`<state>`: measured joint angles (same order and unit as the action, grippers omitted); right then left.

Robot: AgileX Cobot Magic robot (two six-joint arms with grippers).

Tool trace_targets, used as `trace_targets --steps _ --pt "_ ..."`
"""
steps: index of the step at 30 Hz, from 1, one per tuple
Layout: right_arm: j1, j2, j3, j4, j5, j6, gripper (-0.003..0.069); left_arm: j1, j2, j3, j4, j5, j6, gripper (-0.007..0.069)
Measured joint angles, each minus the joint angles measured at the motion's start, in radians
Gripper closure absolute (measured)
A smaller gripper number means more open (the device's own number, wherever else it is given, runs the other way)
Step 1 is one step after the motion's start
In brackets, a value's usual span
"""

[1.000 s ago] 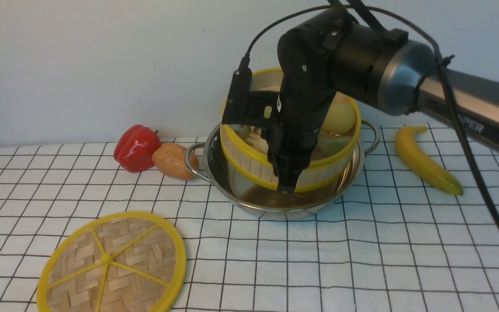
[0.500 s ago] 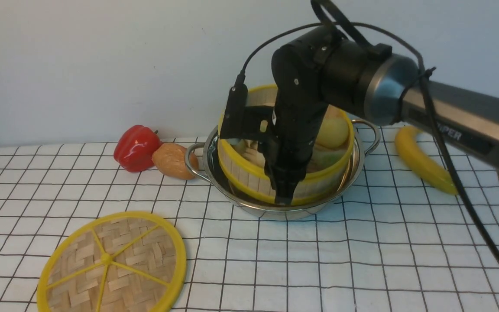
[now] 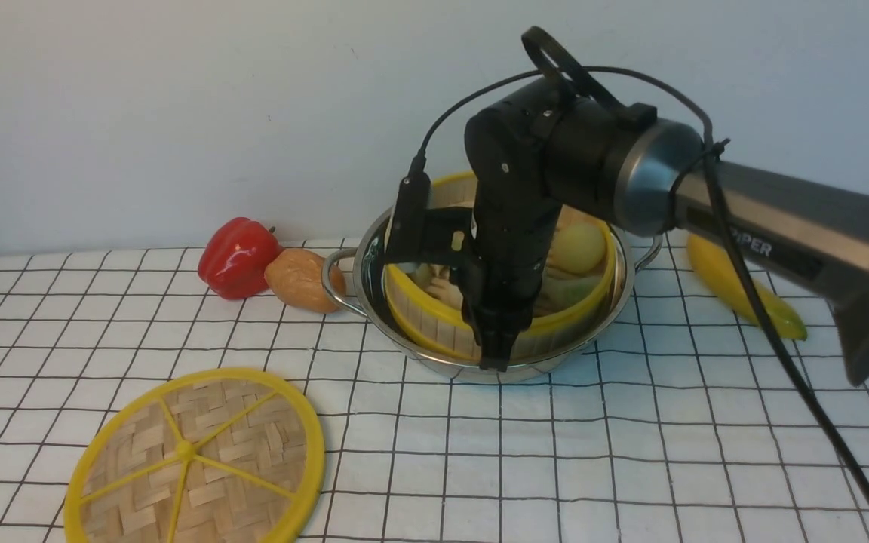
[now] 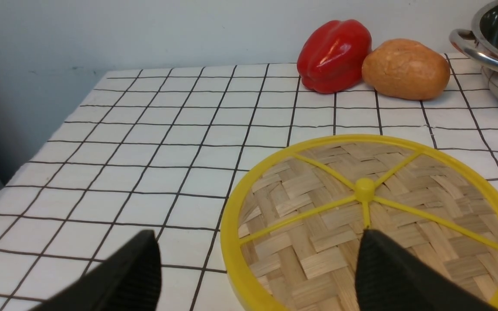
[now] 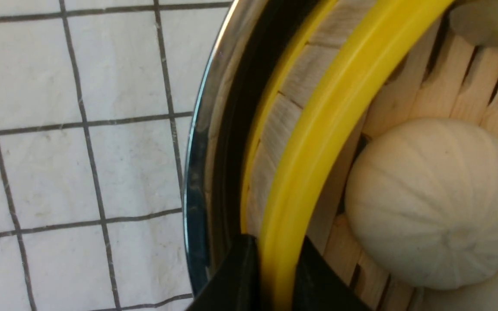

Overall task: Place the steamer in the pot on the white tablecloth, and put the lid on the steamer.
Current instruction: 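Place the bamboo steamer basket of food into the steel pot with the right gripper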

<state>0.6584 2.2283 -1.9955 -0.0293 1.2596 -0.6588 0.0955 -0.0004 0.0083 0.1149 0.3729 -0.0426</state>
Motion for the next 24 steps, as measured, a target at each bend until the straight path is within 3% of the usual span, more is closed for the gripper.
trace_targets --steps 24 --pt "0.000 0.024 0.000 -0.017 -0.011 -0.023 0.0571 0.000 0.000 0.000 0.000 0.000 0.000 0.0067"
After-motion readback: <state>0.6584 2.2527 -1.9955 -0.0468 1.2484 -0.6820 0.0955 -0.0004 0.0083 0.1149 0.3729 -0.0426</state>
